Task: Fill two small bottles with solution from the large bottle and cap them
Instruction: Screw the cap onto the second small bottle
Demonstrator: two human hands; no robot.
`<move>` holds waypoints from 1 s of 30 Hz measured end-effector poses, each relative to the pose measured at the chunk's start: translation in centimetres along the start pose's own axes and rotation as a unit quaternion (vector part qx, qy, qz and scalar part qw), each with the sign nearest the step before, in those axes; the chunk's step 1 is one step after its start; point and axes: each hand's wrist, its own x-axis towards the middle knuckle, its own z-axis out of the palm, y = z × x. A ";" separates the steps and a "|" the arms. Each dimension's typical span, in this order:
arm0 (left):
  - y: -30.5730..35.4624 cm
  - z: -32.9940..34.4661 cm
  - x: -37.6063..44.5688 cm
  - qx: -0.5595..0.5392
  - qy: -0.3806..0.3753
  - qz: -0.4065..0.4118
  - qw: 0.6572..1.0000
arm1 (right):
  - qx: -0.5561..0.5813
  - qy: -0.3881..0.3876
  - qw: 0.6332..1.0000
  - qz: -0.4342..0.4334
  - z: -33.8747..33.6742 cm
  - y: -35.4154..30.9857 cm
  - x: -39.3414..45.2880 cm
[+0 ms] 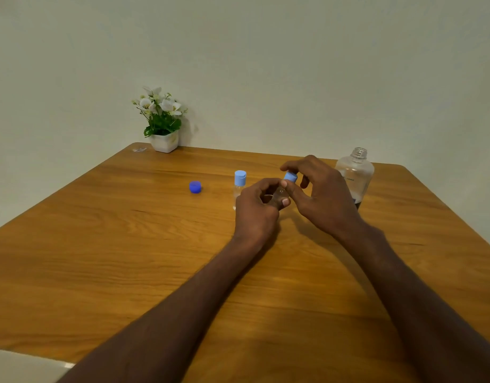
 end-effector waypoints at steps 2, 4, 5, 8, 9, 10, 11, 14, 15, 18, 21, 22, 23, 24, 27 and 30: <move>0.0 -0.1 0.0 -0.005 0.002 -0.004 1.000 | 0.009 0.002 1.000 0.005 -0.1 0.0 0.0; 0.0 -0.1 0.0 -0.010 0.002 -0.008 1.000 | 0.003 0.007 1.000 0.011 0.0 0.1 0.0; 0.0 -0.1 0.0 -0.008 0.001 -0.009 1.000 | -0.004 0.009 1.000 0.014 0.1 0.1 -0.1; 0.0 0.0 0.0 -0.004 -0.001 -0.010 1.000 | -0.007 0.010 1.000 0.024 0.2 0.0 -0.1; 0.0 0.0 0.0 -0.006 -0.001 -0.010 1.000 | -0.002 0.011 1.000 0.025 0.2 -0.1 -0.1; 0.0 0.0 0.0 -0.007 -0.001 -0.012 1.000 | 0.003 0.011 1.000 0.023 0.1 -0.1 -0.1; 0.0 0.0 0.0 -0.006 -0.001 -0.013 1.000 | 0.007 0.010 1.000 0.023 0.1 -0.2 -0.1; 0.1 0.0 0.0 0.002 -0.001 -0.011 1.000 | -0.002 0.005 1.000 0.030 0.1 -0.3 0.0; 0.1 0.0 0.0 0.003 -0.001 -0.011 1.000 | -0.007 0.003 0.999 0.032 0.1 -0.3 -0.1; 0.1 0.0 0.0 0.001 -0.001 -0.014 1.000 | -0.001 0.002 1.000 0.028 -0.1 -0.6 -0.1; 0.1 0.0 0.0 0.002 -0.005 -0.012 1.000 | 0.003 0.003 1.000 0.020 -0.2 -0.6 -0.1; 0.1 0.0 0.0 0.002 -0.006 -0.012 1.000 | 0.001 0.004 1.000 0.022 -0.2 -0.6 0.0; 0.1 -0.1 0.0 0.002 -0.006 -0.012 1.000 | -0.002 0.003 1.000 0.025 -0.2 -0.5 0.0; 0.1 -0.1 0.1 0.003 -0.005 -0.012 1.000 | -0.003 0.001 1.000 0.028 -0.1 -0.4 0.1; 0.1 -0.2 0.1 0.010 -0.008 -0.016 1.000 | -0.002 -0.009 1.000 0.025 -0.1 -0.2 0.2; 0.2 -0.2 0.1 0.011 -0.011 -0.022 1.000 | 0.004 -0.017 1.000 0.017 -0.1 -0.3 0.1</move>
